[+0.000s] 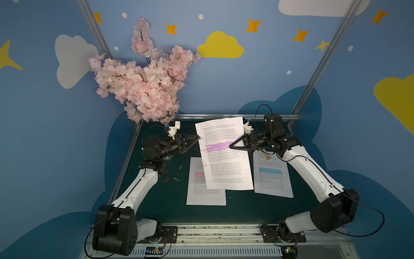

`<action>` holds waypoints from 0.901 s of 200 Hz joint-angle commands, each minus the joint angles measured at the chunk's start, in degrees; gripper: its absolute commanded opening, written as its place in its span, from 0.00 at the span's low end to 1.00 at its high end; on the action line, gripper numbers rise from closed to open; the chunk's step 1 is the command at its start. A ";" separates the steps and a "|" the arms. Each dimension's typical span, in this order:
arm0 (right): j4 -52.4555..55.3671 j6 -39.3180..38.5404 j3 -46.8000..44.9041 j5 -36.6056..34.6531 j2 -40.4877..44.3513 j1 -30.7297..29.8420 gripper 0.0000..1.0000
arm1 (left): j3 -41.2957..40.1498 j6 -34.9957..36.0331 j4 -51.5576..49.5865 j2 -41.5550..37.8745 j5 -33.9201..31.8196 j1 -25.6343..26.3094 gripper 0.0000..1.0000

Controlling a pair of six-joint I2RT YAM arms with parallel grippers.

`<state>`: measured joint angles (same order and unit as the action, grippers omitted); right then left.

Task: Unclip the paperclips from the documents
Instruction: Remove the paper clip from the document.

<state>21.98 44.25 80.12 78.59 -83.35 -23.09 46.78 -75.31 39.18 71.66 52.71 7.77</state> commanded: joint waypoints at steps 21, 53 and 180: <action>0.76 -1.36 -0.79 1.73 -0.06 -0.64 0.00 | 1.56 1.57 0.02 -0.72 -0.15 0.05 0.15; 1.88 -2.30 -0.92 1.80 -0.01 -0.62 0.00 | 1.67 2.08 -0.48 -0.97 -0.33 0.05 0.03; 3.78 -4.62 -1.85 -0.13 2.83 4.78 0.00 | -0.32 7.21 -7.73 -2.99 -2.67 -1.00 0.03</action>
<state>25.69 40.47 79.05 78.30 -83.18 -19.88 46.81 -69.69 32.82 69.49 51.62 7.68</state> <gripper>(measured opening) 0.044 0.047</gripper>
